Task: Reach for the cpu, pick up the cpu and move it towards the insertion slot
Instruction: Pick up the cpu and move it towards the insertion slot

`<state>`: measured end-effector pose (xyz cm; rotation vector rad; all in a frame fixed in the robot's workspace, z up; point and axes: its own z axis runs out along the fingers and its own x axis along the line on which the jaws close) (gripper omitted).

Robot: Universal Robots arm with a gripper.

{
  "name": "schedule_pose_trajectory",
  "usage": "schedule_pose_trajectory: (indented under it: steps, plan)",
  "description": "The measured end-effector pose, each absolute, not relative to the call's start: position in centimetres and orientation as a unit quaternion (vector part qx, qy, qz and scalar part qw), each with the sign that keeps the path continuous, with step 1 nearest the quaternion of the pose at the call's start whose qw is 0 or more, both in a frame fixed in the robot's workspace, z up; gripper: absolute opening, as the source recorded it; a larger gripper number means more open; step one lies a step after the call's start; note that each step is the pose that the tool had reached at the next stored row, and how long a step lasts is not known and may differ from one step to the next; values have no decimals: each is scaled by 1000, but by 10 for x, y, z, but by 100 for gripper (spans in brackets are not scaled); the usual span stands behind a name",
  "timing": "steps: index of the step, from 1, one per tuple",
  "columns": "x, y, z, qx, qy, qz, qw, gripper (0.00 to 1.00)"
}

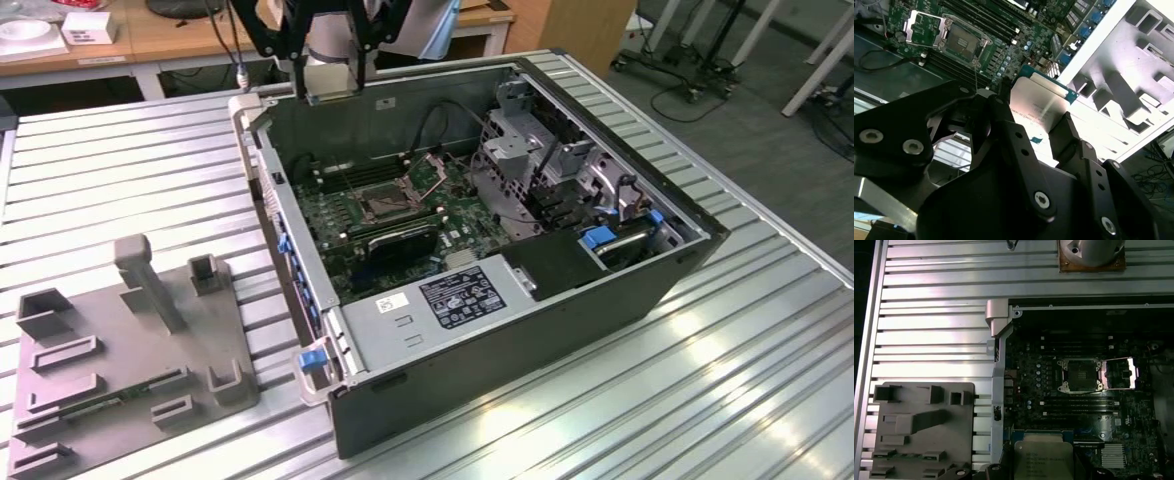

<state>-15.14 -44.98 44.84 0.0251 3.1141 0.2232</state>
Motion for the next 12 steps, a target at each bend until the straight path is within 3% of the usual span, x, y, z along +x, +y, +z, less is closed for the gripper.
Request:
schedule_pose_trajectory:
  steps: [12]
  plan:
    - [-146, -450, 448, 8, 997, 71, 10, 55]
